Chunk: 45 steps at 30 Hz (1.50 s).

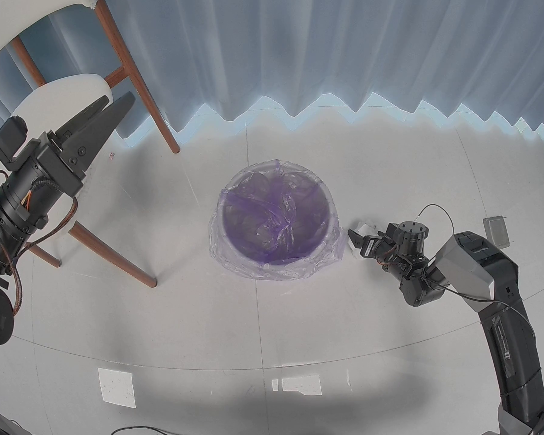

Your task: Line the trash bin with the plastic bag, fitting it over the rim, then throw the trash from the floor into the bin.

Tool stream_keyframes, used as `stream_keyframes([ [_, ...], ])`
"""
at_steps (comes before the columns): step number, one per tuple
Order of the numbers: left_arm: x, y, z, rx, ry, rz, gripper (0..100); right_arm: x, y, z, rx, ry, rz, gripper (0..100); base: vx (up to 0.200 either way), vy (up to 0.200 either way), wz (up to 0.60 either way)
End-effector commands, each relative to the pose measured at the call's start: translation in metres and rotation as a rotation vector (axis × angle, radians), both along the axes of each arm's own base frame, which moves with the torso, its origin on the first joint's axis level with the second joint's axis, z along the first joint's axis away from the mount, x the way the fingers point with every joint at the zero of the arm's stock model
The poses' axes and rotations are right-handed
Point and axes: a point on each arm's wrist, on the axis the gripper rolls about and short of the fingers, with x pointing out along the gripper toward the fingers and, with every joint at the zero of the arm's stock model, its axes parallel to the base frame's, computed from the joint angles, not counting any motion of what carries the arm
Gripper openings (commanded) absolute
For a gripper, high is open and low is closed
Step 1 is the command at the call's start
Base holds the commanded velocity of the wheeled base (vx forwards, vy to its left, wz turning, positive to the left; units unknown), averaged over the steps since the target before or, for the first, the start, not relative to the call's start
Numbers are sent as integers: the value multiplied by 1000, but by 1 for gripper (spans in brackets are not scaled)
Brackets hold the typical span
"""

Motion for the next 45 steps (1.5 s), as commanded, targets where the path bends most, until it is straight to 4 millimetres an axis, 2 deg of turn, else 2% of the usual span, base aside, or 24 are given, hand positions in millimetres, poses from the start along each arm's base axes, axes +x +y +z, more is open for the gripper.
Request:
stream_keyframes([
  [1,1,-1,-4,6,15,-2,100,10,0,-21,-13,10,-6,100,0,0,0],
  [3,1,-1,-4,6,15,-2,100,11,-1,-25,-16,11,-7,100,0,0,0],
  [4,1,-1,-4,6,15,-2,100,11,-2,-26,-16,11,-10,0,0,0,0],
  [9,4,-2,-7,9,27,-2,100,12,-1,-28,-18,22,-9,0,0,0,0],
  [12,4,-2,-8,10,30,-3,100,13,-1,-22,-13,10,-11,0,0,0,0],
  [17,5,-2,-8,10,31,-3,100,11,-2,2,-5,-19,-44,0,0,0,0],
  [20,4,-2,-7,10,28,-5,100,0,-4,20,-6,-13,-52,0,0,0,0],
  [29,5,-2,-7,10,29,-5,100,-51,-14,67,38,7,-62,0,0,0,0],
  [31,4,-2,-8,11,30,-4,100,-62,-16,72,38,7,-61,0,0,0,0],
  [32,4,-3,-8,12,30,-6,100,-74,-17,74,37,13,-58,0,0,0,0],
  [33,4,-3,-8,12,30,-6,100,-74,-17,74,37,13,-58,0,0,0,0],
  [34,4,-3,-8,11,29,-6,100,-91,-17,72,33,25,-50,0,0,0,0],
  [39,2,-2,-6,9,23,-3,100,-130,-9,78,40,4,-5,0,0,0,0],
  [41,2,-2,-6,9,23,-3,100,-138,-6,82,42,-3,9,0,0,0,0],
  [42,4,-1,-7,11,26,1,100,-154,1,91,48,-18,36,0,0,0,0],
  [45,4,-1,-7,13,24,5,100,-174,10,103,66,-55,79,0,0,0,0],
])
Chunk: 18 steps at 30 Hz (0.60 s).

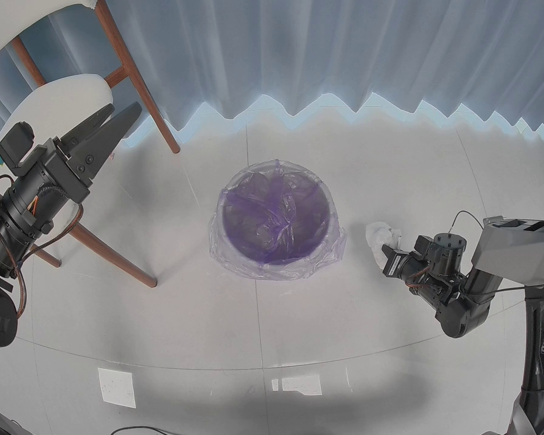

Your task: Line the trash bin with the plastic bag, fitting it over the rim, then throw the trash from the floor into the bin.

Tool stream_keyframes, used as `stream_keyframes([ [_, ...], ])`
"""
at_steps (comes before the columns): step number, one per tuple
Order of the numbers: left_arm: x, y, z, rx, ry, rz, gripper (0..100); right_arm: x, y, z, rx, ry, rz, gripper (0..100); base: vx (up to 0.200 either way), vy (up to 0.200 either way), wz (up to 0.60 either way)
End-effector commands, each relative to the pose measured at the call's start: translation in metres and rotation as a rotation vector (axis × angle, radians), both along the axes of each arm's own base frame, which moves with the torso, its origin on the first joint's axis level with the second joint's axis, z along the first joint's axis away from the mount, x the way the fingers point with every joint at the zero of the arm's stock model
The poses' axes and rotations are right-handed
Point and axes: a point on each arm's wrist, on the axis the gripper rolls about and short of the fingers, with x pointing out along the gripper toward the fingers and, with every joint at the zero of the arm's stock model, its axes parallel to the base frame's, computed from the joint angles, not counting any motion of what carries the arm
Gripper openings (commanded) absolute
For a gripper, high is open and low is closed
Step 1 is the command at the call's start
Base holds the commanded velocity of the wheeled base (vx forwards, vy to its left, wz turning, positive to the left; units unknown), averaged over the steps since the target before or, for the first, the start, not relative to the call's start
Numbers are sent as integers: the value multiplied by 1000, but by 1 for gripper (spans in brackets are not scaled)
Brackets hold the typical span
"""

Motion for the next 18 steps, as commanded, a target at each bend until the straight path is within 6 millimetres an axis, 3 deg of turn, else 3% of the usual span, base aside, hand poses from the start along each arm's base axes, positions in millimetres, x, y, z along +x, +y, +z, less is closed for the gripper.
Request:
stream_keyframes([
  [1,1,2,-1,10,-6,15,100,-56,26,55,60,-143,114,0,0,0,0],
  [5,2,1,-1,25,-17,23,100,-72,44,77,93,-217,178,0,0,0,0],
  [6,3,1,-3,29,-14,28,100,-82,55,91,112,-251,222,0,0,0,0],
  [10,5,0,-5,39,-12,33,100,-98,83,108,152,-302,316,0,0,0,0],
  [14,6,0,-5,39,-12,33,100,-102,105,121,183,-358,373,0,0,0,0],
  [18,6,1,-3,32,-23,39,100,-93,121,123,201,-393,394,0,0,0,0],
])
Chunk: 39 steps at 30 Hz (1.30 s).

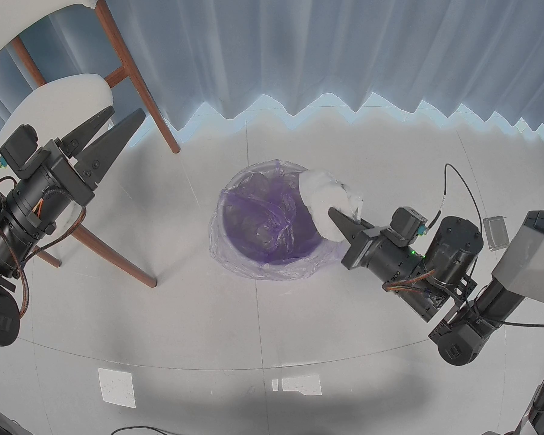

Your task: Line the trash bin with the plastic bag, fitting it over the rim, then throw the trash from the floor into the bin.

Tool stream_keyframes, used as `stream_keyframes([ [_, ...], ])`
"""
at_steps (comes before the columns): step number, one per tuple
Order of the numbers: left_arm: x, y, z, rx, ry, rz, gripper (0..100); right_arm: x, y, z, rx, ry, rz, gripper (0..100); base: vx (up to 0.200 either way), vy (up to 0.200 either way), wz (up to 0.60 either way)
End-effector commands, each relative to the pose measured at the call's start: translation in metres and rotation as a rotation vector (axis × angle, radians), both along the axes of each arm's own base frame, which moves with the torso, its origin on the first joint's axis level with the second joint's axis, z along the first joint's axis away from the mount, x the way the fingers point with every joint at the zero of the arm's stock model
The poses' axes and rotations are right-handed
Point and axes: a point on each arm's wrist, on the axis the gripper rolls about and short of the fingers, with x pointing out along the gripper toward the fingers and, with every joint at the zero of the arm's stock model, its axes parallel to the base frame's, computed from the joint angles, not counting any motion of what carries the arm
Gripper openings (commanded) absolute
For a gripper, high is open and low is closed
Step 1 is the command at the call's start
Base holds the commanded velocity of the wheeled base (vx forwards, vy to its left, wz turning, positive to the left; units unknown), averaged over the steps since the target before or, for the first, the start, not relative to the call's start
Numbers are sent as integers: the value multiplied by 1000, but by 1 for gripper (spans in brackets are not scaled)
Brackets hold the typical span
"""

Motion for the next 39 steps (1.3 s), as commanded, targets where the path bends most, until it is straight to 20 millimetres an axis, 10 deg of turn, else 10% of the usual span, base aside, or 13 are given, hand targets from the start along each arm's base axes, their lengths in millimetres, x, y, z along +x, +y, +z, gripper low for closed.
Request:
stream_keyframes([
  [1,1,1,1,-3,-4,7,100,4,26,13,50,-77,50,0,0,0,0],
  [16,0,-1,-1,-1,3,1,100,92,87,-16,129,-220,22,0,0,0,0],
  [39,3,-7,-16,46,32,-4,100,133,71,-99,56,-133,-47,0,0,0,0],
])
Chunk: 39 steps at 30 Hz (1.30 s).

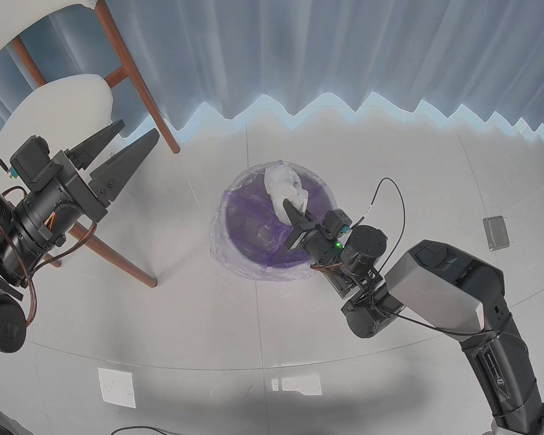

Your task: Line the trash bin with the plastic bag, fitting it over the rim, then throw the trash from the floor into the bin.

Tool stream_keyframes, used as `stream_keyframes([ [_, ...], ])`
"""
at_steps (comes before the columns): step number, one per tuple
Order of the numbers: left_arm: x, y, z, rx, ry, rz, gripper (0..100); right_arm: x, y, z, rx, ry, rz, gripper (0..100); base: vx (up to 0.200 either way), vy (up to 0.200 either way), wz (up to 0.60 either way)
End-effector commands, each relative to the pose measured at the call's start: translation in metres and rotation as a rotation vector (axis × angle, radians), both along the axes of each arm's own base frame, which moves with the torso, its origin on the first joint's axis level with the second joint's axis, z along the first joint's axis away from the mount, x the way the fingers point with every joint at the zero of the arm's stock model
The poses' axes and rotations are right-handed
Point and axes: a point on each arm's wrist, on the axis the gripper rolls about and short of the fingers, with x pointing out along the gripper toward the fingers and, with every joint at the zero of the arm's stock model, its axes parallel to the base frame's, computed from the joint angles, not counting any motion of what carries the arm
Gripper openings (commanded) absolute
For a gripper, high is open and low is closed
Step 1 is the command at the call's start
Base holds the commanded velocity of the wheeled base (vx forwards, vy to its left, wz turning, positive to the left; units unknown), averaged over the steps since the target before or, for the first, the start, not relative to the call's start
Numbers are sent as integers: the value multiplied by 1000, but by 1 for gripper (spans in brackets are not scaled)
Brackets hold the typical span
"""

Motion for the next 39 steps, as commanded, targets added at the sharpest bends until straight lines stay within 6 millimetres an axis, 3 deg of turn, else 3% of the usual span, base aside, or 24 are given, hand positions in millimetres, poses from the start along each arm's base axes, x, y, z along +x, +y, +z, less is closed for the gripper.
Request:
stream_keyframes([
  [1,2,0,-2,2,10,0,100,3,-3,-17,-19,30,-7,0,0,0,0],
  [19,2,-1,-3,3,11,-1,100,3,-1,-15,-41,28,-9,0,0,0,0],
  [20,1,-1,-2,2,8,-1,100,2,0,-14,-39,24,-6,100,0,0,0],
  [25,1,0,-2,1,5,0,100,0,2,-3,-16,-1,6,100,0,0,0],
  [32,1,-1,-2,1,5,-4,100,-12,-4,31,1,-28,10,100,0,0,0],
  [33,0,-2,-2,0,2,-9,100,-17,-8,42,3,-36,8,100,0,0,0],
  [39,-1,-3,-2,2,3,-13,100,-38,-23,61,2,-43,3,100,0,0,0],
])
